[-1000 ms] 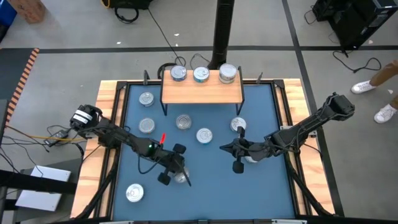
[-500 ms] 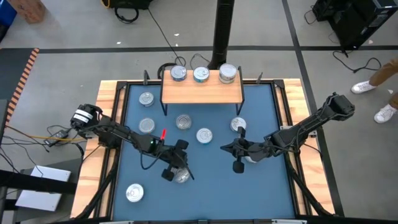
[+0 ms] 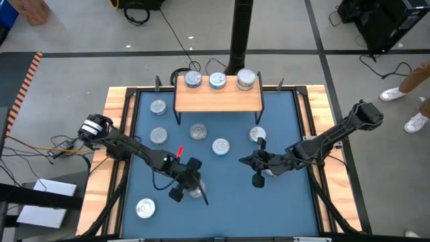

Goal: Stack canned seafood by type on shelf
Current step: Stack the light blue tuna can on top of the light blue tuna can on the shelf

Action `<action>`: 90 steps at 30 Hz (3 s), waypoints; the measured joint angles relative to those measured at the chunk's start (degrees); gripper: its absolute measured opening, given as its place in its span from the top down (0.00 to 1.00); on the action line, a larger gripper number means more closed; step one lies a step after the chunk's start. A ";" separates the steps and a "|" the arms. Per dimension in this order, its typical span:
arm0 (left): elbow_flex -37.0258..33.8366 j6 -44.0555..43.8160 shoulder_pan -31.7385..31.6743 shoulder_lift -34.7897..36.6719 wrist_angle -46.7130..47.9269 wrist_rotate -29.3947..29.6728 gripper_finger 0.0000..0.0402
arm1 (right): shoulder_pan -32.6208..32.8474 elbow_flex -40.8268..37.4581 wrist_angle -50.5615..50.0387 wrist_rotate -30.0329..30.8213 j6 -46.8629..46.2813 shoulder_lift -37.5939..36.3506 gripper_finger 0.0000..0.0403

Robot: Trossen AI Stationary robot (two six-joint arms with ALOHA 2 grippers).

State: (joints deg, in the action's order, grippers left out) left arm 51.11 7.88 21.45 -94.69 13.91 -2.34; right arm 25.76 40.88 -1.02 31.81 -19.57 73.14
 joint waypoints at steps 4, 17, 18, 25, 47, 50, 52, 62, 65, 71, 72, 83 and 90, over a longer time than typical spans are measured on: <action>0.55 0.88 -0.09 -2.48 -3.22 0.58 1.00 | 0.11 0.00 -0.01 -0.04 -0.03 0.02 1.00; 2.69 8.18 -5.71 -4.25 -7.02 3.88 1.00 | 0.37 0.00 -0.13 0.00 -0.22 0.02 1.00; 2.67 8.84 -6.26 -4.27 -7.39 4.11 1.00 | 0.37 0.00 -0.15 0.00 -0.24 0.02 1.00; 4.02 11.05 -7.43 -1.13 -7.68 4.19 1.00 | 0.37 0.00 -0.46 0.05 -0.05 0.02 1.00; 3.76 17.56 5.54 0.27 -0.43 21.90 0.74 | 0.37 0.02 -1.14 -0.33 0.08 0.00 1.00; 3.76 20.37 5.18 -1.55 -0.76 22.02 0.68 | 0.37 0.02 -1.21 -0.33 0.06 0.00 1.00; 3.76 20.88 5.06 -2.81 -0.70 22.04 0.66 | 0.37 0.02 -1.23 -0.33 0.07 0.00 1.00; 3.85 23.71 4.75 -6.94 -0.93 26.02 0.67 | 0.37 0.02 -1.63 -0.35 0.09 0.00 1.00; 3.85 23.64 4.74 -6.94 -1.34 26.39 0.70 | 0.37 0.02 -1.66 -0.35 0.10 0.00 0.99; 3.85 23.63 4.74 -6.93 -1.59 26.63 0.87 | 0.37 0.02 -1.66 -0.35 0.11 0.00 0.99; 3.85 23.63 4.74 -6.93 -1.80 26.63 0.91 | 0.37 0.02 -1.68 -0.36 0.13 0.00 0.99; 4.83 21.28 3.67 -6.80 -2.12 24.00 0.99 | 0.89 0.04 -0.61 -1.97 2.46 2.33 0.90; 6.61 17.90 1.59 -6.85 -1.71 18.08 1.00 | 2.29 1.62 1.78 -1.35 3.25 11.48 0.74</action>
State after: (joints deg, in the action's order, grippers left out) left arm 57.72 25.78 23.04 -101.54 12.20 15.74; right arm 28.04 42.50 0.77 30.46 -16.32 84.63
